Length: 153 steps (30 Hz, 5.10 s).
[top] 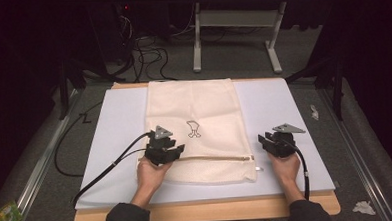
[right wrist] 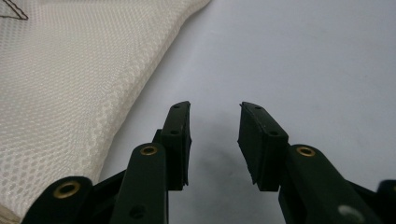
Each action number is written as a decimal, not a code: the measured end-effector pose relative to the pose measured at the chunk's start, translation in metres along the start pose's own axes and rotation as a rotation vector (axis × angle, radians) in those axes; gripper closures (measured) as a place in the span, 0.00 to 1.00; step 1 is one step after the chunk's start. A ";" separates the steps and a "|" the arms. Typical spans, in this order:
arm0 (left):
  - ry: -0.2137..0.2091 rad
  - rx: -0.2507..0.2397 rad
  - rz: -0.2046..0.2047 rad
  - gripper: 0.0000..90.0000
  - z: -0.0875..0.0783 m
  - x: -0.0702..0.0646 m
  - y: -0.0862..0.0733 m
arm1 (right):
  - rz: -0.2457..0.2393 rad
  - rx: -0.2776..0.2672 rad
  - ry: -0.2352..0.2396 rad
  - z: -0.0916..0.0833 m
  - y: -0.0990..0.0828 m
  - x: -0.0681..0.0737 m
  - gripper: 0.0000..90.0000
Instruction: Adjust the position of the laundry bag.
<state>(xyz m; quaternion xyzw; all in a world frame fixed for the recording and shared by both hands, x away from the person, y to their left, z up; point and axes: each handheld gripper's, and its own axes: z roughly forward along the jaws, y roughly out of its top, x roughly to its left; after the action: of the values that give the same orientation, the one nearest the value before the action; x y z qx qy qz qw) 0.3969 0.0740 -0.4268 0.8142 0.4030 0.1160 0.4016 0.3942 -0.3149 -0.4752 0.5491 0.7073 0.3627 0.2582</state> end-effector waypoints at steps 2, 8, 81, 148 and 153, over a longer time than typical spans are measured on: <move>-0.019 0.003 0.015 0.66 0.005 -0.010 0.004 | 0.010 -0.008 0.001 -0.001 -0.001 0.000 0.72; -0.062 0.037 0.045 0.67 0.022 -0.034 0.014 | 0.053 -0.018 0.005 -0.001 -0.003 -0.006 0.71; -0.161 0.235 0.056 0.77 0.132 -0.152 0.054 | 0.058 -0.028 -0.045 -0.001 -0.004 -0.004 0.64; -0.248 0.168 0.114 0.97 0.097 -0.126 0.054 | 0.180 0.068 0.263 -0.012 0.004 -0.002 0.63; -0.245 0.157 0.121 0.97 0.097 -0.126 0.053 | 0.210 0.120 0.342 -0.014 0.003 0.001 0.60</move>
<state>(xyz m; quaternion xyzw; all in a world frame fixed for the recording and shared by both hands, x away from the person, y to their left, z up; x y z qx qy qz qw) 0.3942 -0.0936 -0.4335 0.8738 0.3093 0.0082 0.3752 0.3850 -0.3165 -0.4644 0.5647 0.7000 0.4328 0.0618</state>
